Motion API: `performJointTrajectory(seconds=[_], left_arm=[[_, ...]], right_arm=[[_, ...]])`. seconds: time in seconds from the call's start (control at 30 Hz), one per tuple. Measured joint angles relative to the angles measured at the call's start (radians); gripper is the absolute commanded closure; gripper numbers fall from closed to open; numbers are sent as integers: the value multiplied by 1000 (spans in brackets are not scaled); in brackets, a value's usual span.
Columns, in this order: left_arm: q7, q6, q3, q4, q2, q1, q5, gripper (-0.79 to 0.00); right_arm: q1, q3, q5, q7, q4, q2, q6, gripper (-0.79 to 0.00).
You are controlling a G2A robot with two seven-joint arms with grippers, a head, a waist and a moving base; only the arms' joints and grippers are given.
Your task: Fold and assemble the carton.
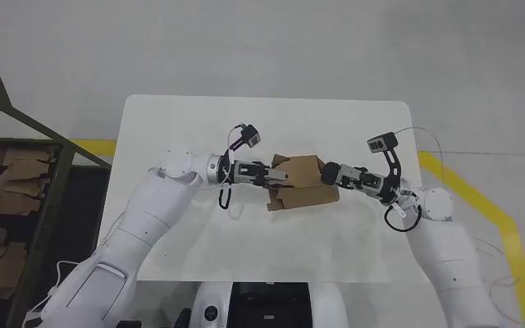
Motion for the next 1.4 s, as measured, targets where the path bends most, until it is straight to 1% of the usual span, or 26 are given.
performJointTrajectory(seconds=[0.2, 0.3, 0.7, 0.83, 0.87, 1.1, 1.3, 1.4], left_arm=[[9, -1, 4, 7, -2, -5, 11, 0], [11, -1, 4, 9, -2, -7, 12, 0], [6, 0, 3, 2, -2, -6, 17, 0], [3, -1, 1, 1, -1, -6, 19, 0], [3, -1, 0, 1, -1, -6, 19, 0], [-2, 0, -4, -7, 1, -5, 19, 0], [-2, 0, -6, -9, 1, -4, 20, 0], [-9, -1, -6, -11, 2, -4, 18, 0]], right_arm=[[1, -6, 1, -13, -2, 9, -13, -653], [-1, 1, -8, -26, 3, 15, -26, -659], [16, -10, -32, -45, -5, 33, -45, -628], [22, -19, -35, -45, -14, 39, -45, -606], [24, -22, -36, -43, -15, 40, -44, -588], [47, -64, -81, -37, 4, 49, -37, -573], [71, -101, -80, -12, 17, 56, -12, -576], [83, -125, -67, 5, 23, 59, 5, -557]])
